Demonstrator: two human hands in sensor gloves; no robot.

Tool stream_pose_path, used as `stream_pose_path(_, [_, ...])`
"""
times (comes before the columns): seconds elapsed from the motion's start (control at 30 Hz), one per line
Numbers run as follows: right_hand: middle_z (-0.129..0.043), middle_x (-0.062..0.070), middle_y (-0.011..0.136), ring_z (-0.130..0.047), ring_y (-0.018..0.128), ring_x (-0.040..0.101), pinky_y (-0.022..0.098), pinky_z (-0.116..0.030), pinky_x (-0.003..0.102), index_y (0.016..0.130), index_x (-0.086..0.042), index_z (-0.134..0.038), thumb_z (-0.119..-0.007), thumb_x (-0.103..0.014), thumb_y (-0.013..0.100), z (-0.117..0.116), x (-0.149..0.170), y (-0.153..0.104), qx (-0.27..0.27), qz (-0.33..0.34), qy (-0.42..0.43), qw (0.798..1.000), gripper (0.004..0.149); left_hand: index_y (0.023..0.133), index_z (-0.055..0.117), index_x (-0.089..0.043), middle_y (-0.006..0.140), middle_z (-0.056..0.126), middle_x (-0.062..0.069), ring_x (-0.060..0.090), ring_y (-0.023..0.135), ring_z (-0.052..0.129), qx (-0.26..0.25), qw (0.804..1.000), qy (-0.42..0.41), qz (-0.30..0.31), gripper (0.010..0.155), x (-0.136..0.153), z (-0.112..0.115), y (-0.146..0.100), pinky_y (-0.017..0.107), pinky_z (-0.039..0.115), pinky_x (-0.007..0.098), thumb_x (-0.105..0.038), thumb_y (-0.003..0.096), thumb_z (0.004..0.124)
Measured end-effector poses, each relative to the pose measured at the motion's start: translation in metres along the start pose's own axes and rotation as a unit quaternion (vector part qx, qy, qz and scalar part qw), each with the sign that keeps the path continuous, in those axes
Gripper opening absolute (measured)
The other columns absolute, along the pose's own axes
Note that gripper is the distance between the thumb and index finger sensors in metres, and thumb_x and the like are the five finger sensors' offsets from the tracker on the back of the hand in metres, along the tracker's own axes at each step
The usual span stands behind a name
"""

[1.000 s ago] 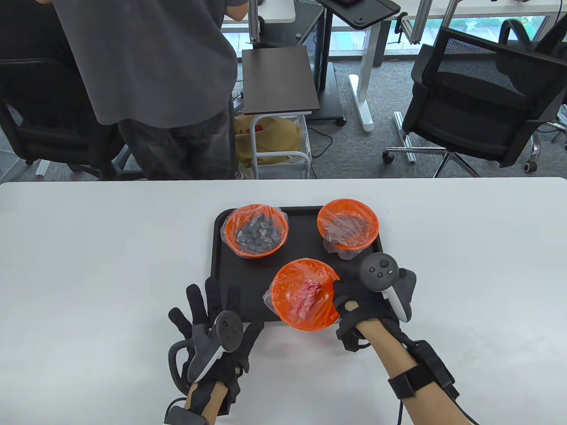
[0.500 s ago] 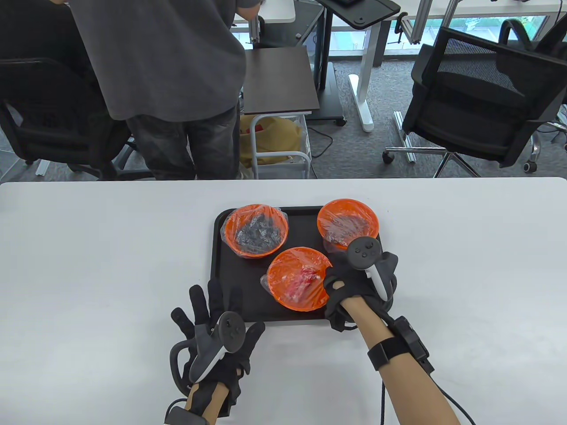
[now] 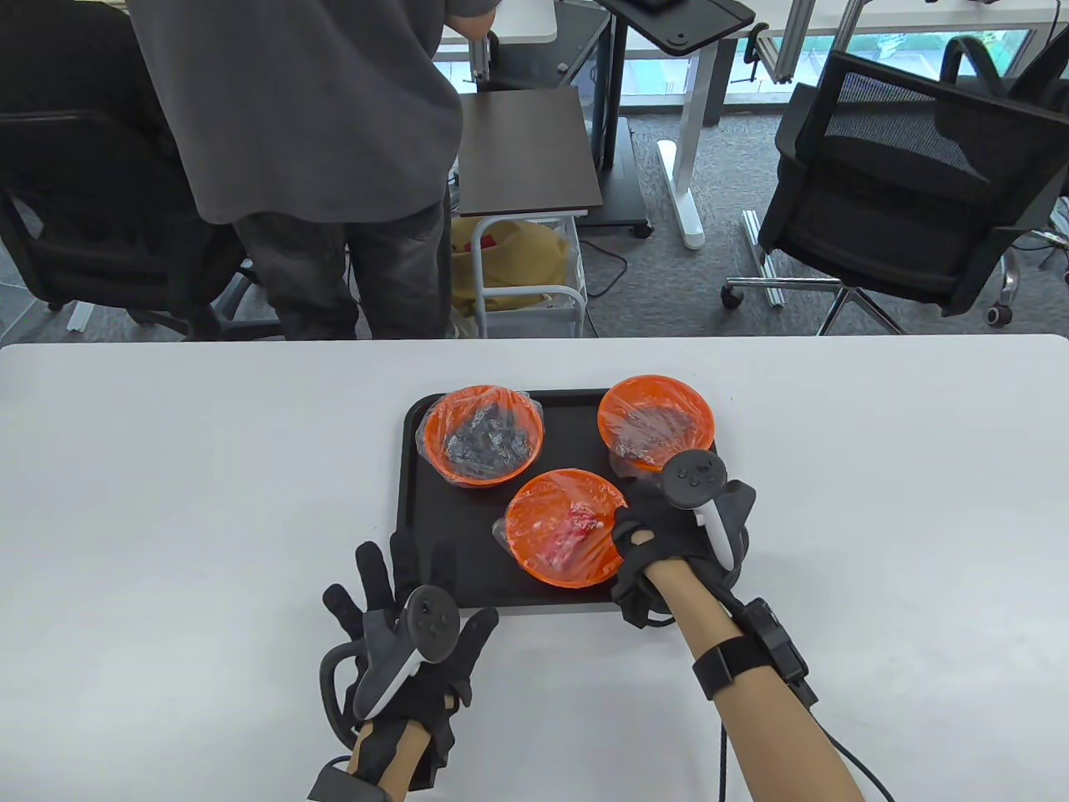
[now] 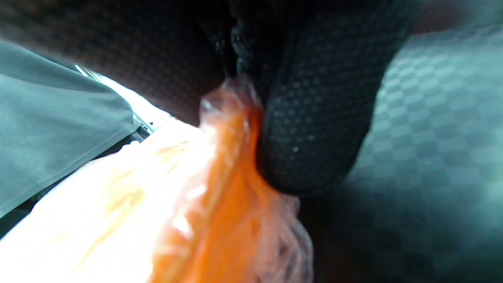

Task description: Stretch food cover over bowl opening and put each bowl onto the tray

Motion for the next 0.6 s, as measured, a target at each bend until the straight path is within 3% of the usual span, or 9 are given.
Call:
stream_pose_path(0.17, [-0.096,0.027,0.081,-0.110,0.055,0.046,0.029,-0.101,0.037,0.097,0.004,-0.081,-0.095,-0.039,0.045,0.022,0.000,-0.013,0.036,0.019,-0.002,0.999,0.069,0.113,0.015,-0.051,0.122,-0.006,-0.009,0.029,0.113,-0.014,-0.001,1.000,0.002,0.003,0.086,-0.001,-0.001,0.000,0.070,-0.006,0.066,-0.085,0.0424,0.052])
stream_pose_path(0.27, [-0.089,0.025,0.090,-0.102,0.067,0.050,0.040,-0.093,0.049,0.102,0.000,-0.075,-0.095,-0.040,0.044,0.040,-0.004,-0.025,0.043,0.050,-0.006,0.998,0.073,0.112,0.015,-0.051,0.122,-0.006,-0.009,0.028,0.113,-0.014,0.003,1.000,0.000,0.004,0.086,-0.001,0.000,0.000,0.070,-0.006,0.066,-0.085,0.0424,0.052])
stream_pose_path(0.37, [-0.080,0.024,0.099,-0.089,0.080,0.055,0.051,-0.080,0.062,0.105,-0.005,-0.072,-0.095,-0.043,0.044,0.054,-0.006,-0.040,0.063,0.100,-0.031,0.992,0.075,0.112,0.014,-0.051,0.122,-0.006,-0.009,0.028,0.113,-0.014,0.007,1.000,0.008,0.008,0.086,-0.002,0.002,-0.002,0.070,-0.006,0.066,-0.085,0.0423,0.052])
stream_pose_path(0.6, [-0.059,0.022,0.114,-0.059,0.098,0.062,0.060,-0.056,0.073,0.112,-0.020,-0.066,-0.090,-0.056,0.046,0.065,0.000,-0.079,0.090,0.196,-0.114,0.970,0.079,0.113,0.015,-0.051,0.122,-0.006,-0.009,0.028,0.113,-0.013,0.017,1.000,0.003,0.011,0.086,-0.003,0.003,-0.002,0.070,-0.006,0.066,-0.084,0.0426,0.052])
Point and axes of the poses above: the tracker on the back of each hand, its own x axis roughly to the little-finger side, its own y axis roughly from the wrist to the fingertips, z = x × y, the point moved 1 cm from there along y, roughly from the wrist to the fingertips
